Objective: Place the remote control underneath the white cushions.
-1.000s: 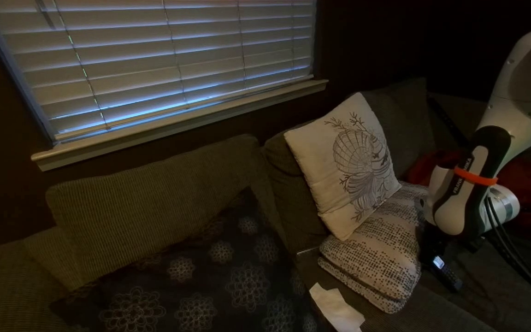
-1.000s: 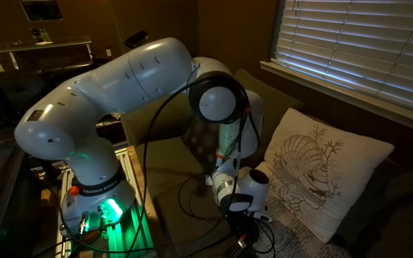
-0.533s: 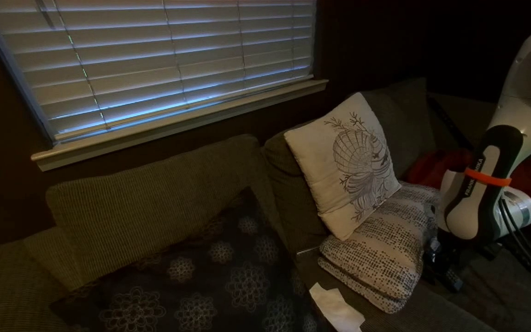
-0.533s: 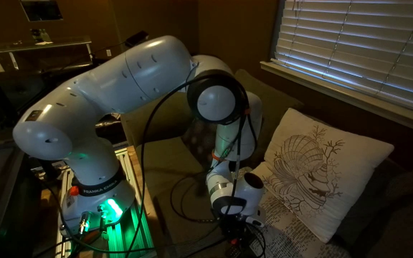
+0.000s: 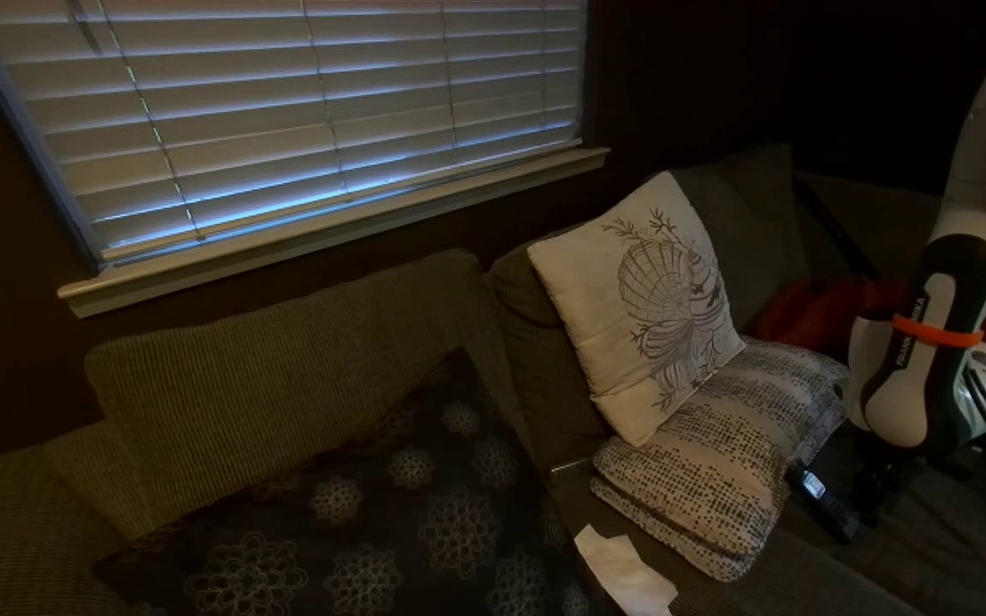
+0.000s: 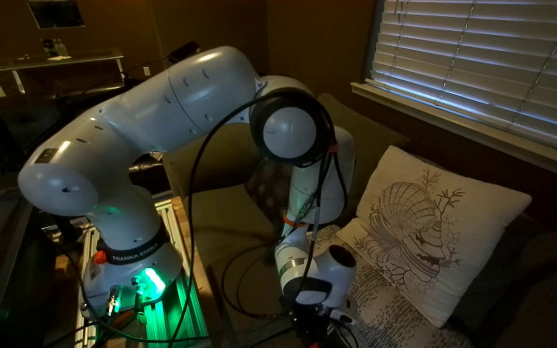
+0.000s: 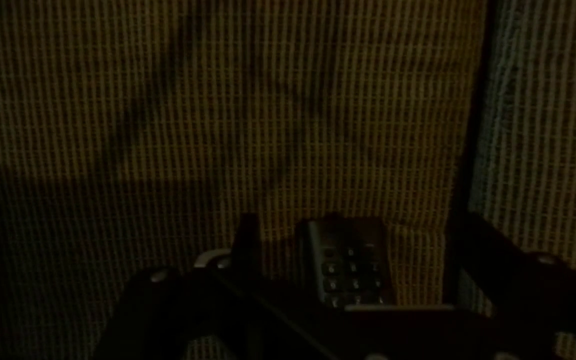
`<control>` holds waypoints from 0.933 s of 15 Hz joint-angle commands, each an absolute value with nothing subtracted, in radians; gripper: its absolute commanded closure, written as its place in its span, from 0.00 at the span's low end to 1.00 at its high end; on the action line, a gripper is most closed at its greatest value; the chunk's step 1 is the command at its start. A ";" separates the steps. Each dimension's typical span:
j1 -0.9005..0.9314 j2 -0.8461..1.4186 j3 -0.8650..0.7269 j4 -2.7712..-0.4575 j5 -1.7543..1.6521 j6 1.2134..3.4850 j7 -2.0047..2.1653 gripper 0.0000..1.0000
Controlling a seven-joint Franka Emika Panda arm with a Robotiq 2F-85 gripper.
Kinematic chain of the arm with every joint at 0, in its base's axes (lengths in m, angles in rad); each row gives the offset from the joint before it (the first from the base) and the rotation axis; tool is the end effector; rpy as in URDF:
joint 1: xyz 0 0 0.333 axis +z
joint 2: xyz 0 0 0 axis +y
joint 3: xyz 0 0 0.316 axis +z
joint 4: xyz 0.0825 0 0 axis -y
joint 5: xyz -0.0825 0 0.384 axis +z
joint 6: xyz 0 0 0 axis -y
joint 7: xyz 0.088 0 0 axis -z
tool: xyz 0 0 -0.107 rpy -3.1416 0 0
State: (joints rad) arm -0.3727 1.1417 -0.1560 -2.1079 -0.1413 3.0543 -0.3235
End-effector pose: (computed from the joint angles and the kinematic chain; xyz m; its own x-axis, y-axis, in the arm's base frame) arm 0.3661 -0.2303 -0.1182 0.9718 0.0071 -0.2356 0.0202 -0.9984 0.0534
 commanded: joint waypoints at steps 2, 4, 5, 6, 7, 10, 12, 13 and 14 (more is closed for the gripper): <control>-0.355 1.162 -0.176 -2.080 -0.196 3.062 -0.344 0.00; -0.341 1.179 -0.175 -2.057 -0.204 3.073 -0.343 0.00; -0.338 1.186 -0.171 -2.049 -0.210 3.087 -0.345 0.00; -0.341 1.195 -0.161 -2.037 -0.214 3.088 -0.347 0.00; -0.358 1.196 -0.141 -2.027 -0.215 3.076 -0.355 0.00; -0.348 1.181 -0.145 -2.043 -0.200 3.066 -0.334 0.00; -0.331 1.190 -0.161 -2.034 -0.194 3.059 -0.321 0.00; -0.296 1.209 -0.192 -2.021 -0.187 3.077 -0.297 0.00; -0.288 1.219 -0.204 -2.010 -0.194 3.076 -0.299 0.00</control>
State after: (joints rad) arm -0.3367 1.1842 -0.1567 -2.0432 -0.1852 3.0679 -0.3357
